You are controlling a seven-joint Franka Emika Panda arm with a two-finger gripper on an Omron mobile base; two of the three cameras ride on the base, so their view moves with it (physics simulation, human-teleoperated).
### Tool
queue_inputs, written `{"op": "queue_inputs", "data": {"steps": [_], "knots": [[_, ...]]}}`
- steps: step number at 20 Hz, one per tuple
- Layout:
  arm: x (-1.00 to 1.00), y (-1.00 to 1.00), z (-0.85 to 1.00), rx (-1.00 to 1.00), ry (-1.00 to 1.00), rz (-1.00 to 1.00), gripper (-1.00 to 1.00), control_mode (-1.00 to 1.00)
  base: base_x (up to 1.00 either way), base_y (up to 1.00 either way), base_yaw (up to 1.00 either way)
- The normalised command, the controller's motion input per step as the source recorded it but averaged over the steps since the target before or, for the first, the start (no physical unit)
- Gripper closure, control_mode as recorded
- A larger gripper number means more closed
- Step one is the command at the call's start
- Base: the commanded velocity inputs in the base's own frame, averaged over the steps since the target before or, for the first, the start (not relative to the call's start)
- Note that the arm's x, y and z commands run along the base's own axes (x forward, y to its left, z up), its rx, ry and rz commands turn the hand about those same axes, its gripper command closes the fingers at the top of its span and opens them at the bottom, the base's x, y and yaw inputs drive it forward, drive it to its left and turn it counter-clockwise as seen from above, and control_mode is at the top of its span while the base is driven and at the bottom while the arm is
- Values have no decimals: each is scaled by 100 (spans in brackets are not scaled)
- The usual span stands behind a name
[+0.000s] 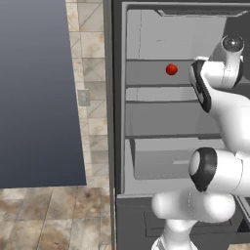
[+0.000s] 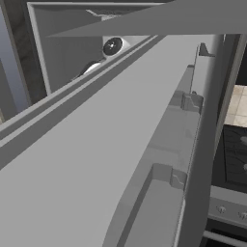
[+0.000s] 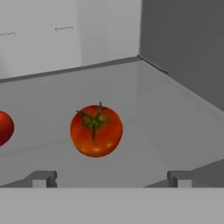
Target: Place one tomato and one chicken drumstick in each tupperware on the nearby counter, to pack two identical lunches.
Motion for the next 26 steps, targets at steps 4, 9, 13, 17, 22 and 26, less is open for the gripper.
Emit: {"op": "queue_inputs", "data": {"steps": [4, 9, 13, 17, 22, 26], "knots": [[21, -1, -19, 0, 0, 0, -100, -100, 0, 0, 0], [30, 0, -17, 0, 0, 0, -100, -100, 0, 0, 0], [47, 0, -16, 0, 0, 0, -100, -100, 0, 0, 0], [41, 0, -11, 0, 0, 0, -100, -100, 0, 0, 0], [26, -3, -9, 0, 0, 0, -100, -100, 0, 0, 0], [9, -19, -6, 0, 0, 0, -100, -100, 0, 0, 0]]}}
